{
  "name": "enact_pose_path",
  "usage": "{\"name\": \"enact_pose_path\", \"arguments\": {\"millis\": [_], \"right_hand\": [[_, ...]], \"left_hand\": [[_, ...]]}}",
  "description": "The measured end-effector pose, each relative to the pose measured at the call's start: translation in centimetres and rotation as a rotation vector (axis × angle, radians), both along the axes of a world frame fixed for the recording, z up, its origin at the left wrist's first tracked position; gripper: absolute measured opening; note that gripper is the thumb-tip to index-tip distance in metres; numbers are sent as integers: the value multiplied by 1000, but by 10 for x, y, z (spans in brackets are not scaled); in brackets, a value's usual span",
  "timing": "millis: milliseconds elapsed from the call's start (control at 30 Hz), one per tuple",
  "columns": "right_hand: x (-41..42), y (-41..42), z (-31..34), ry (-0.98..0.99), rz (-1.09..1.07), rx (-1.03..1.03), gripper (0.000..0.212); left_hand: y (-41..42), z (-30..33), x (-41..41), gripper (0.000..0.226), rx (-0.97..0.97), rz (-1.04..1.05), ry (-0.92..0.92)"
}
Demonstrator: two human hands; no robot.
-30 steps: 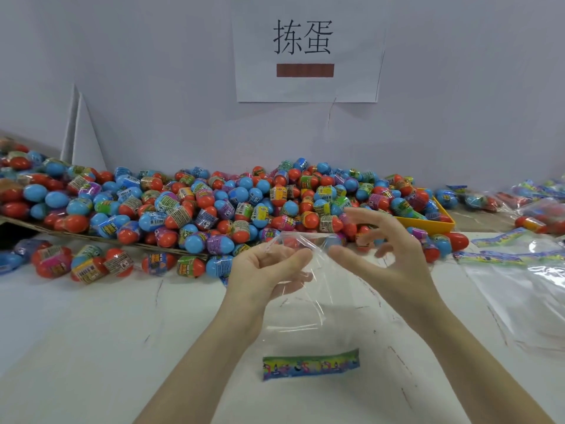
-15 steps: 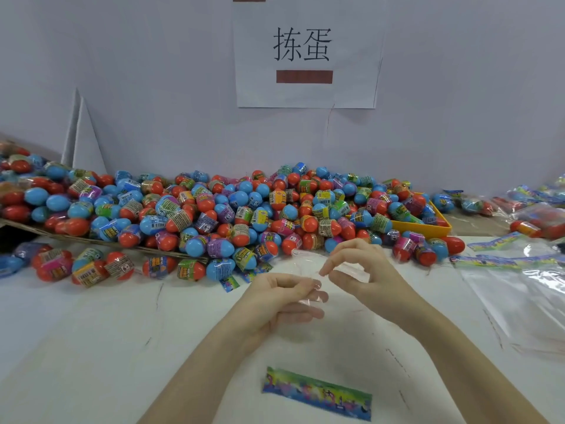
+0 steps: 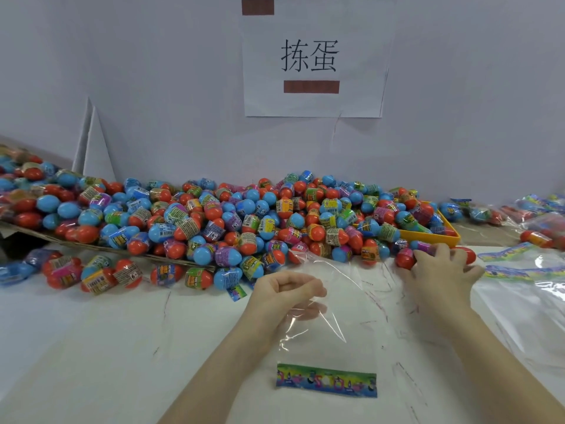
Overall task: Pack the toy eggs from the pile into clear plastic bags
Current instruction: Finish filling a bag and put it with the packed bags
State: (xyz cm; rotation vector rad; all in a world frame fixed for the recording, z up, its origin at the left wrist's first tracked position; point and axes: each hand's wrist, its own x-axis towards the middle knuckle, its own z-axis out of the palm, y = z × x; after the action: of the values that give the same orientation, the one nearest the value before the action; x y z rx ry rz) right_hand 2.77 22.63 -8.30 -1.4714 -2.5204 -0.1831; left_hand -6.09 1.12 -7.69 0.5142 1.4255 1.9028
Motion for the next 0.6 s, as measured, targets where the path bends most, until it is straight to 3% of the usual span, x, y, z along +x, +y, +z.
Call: {"name": "enact_pose_path", "arguments": {"millis": [167,300,333,400,467,600], "right_hand": [[0,-5,10,212,223,-134,38],[6,-36,40,724,629,-728,13],[1,-46,52,817,612,-879,13],[-1,-51,63,809,555,-1054,19],[-2,-58,61,741,667,-923,17],[8,-74,46,786,868,-659,28]], "left_hand": [[1,0,1,6,-15,-8,41],[2,1,6,8,-43,2,131],[2,2,8,7,-47,2,155],[2,3,11,6,-47,-6,194],[2,3,13,7,-48,-25,234],[2,3,18,19,-35,-67,294]]}}
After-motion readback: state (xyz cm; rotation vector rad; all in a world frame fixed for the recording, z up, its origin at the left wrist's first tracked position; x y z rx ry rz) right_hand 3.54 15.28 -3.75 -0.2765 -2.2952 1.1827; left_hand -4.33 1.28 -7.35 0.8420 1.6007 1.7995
